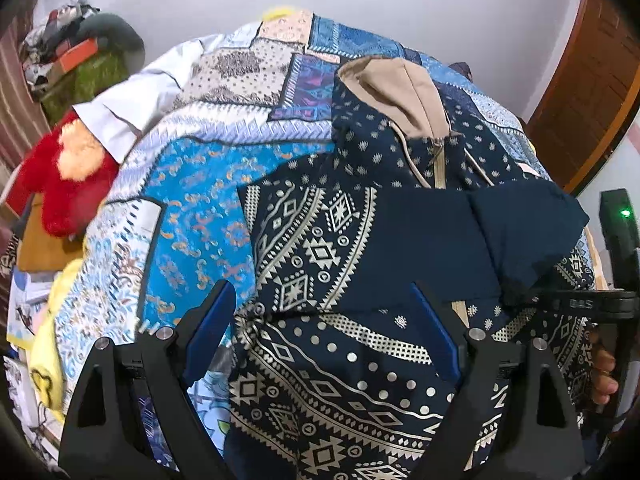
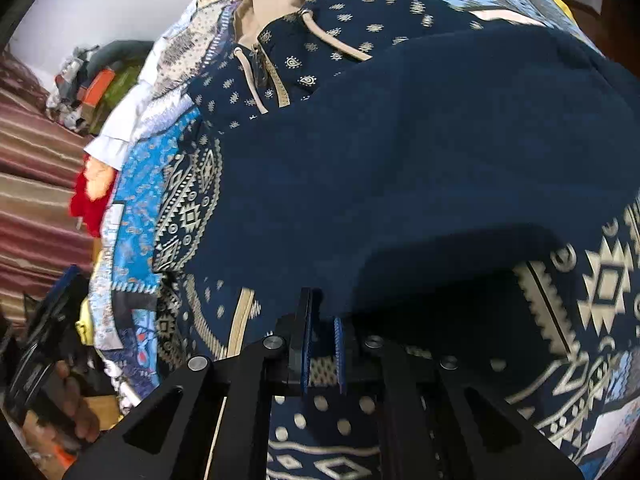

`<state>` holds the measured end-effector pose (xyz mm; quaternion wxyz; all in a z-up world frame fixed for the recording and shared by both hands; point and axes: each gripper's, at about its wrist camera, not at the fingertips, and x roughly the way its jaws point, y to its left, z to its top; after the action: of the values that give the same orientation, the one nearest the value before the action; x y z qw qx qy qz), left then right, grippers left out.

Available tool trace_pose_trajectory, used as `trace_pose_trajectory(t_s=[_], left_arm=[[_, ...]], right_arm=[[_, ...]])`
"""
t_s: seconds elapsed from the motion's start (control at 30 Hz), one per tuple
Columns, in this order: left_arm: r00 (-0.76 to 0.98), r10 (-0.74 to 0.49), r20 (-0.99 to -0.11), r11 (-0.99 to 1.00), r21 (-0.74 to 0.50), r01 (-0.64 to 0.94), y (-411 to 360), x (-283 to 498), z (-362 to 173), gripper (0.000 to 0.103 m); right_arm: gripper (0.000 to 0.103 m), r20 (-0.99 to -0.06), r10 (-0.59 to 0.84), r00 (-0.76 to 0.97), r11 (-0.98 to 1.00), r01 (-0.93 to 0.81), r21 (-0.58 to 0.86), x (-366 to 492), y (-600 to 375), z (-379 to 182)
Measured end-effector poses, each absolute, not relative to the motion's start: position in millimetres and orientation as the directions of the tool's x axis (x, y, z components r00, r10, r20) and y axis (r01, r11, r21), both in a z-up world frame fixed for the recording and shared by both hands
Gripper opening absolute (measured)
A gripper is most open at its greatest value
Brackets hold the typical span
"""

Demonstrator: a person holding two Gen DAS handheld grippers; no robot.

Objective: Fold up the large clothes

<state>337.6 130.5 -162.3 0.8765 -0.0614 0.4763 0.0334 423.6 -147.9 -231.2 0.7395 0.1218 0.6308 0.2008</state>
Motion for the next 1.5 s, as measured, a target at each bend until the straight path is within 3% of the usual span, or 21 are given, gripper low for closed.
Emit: trace_pose_trajectory(t_s=[0.2,0.37,0.53,0.83,1.03,1.07,1.1,1.33,1.5], left_arm=[[0.545,-0.042,-0.838,0.997,-0.067,-0.026,89.0,350.4,-155.5,0.087],[0.545,-0.081,-0.835,0.994,-0.025,0.109,19.7,375.1,-142.9,0.087],[0.507,-0.164,-0.846,0.964,-0.029,0.264,-64.6,404.3,-144.2,0.087],[0.394,-0.184,-0.900,0.914,-0.009,0.406,-196.5,461.2,-197.2,0.085],[0.447,-0.094,-0.890,0.916,0.099,0.390,-220.7,474.9,-210.8,0.037],[0.463,-0.104,-0.880,0.918,0.094,0.385,-217.5,473.3,-204.6,0.021],[0.476,-0.110,-0.873,0.921,0.090,0.379,-213.6,472.7,-198.9,0.012],[0.627,-0.137,-0.767,0.956,0.065,0.287,-154.4,465.6,-128.8,0.010],[0.712,-0.089,-0.696,0.982,0.059,0.180,-81.2,459.9,-83.3,0.009]], right_arm=[[0.006,-0.853,0.510,0.108,0.854,-0.181,0.488,399.2,-176.7,-207.6],[0.006,-0.861,0.398,0.317,0.912,-0.243,0.332,379.1,-224.9,-161.0],[0.006,-0.852,0.273,0.446,0.959,-0.195,0.205,370.5,-290.3,-138.3],[0.006,-0.866,0.240,0.438,0.969,-0.051,0.243,377.2,-383.2,-168.3],[0.006,-0.883,0.247,0.399,0.965,-0.019,0.262,377.8,-400.2,-193.6],[0.006,-0.884,0.249,0.396,0.965,-0.021,0.262,378.4,-400.5,-196.2],[0.006,-0.885,0.250,0.392,0.965,-0.023,0.263,379.2,-400.2,-198.3],[0.006,-0.880,0.261,0.396,0.965,-0.069,0.255,388.5,-376.8,-195.1],[0.006,-0.871,0.252,0.422,0.967,-0.133,0.216,399.3,-346.1,-178.3]])
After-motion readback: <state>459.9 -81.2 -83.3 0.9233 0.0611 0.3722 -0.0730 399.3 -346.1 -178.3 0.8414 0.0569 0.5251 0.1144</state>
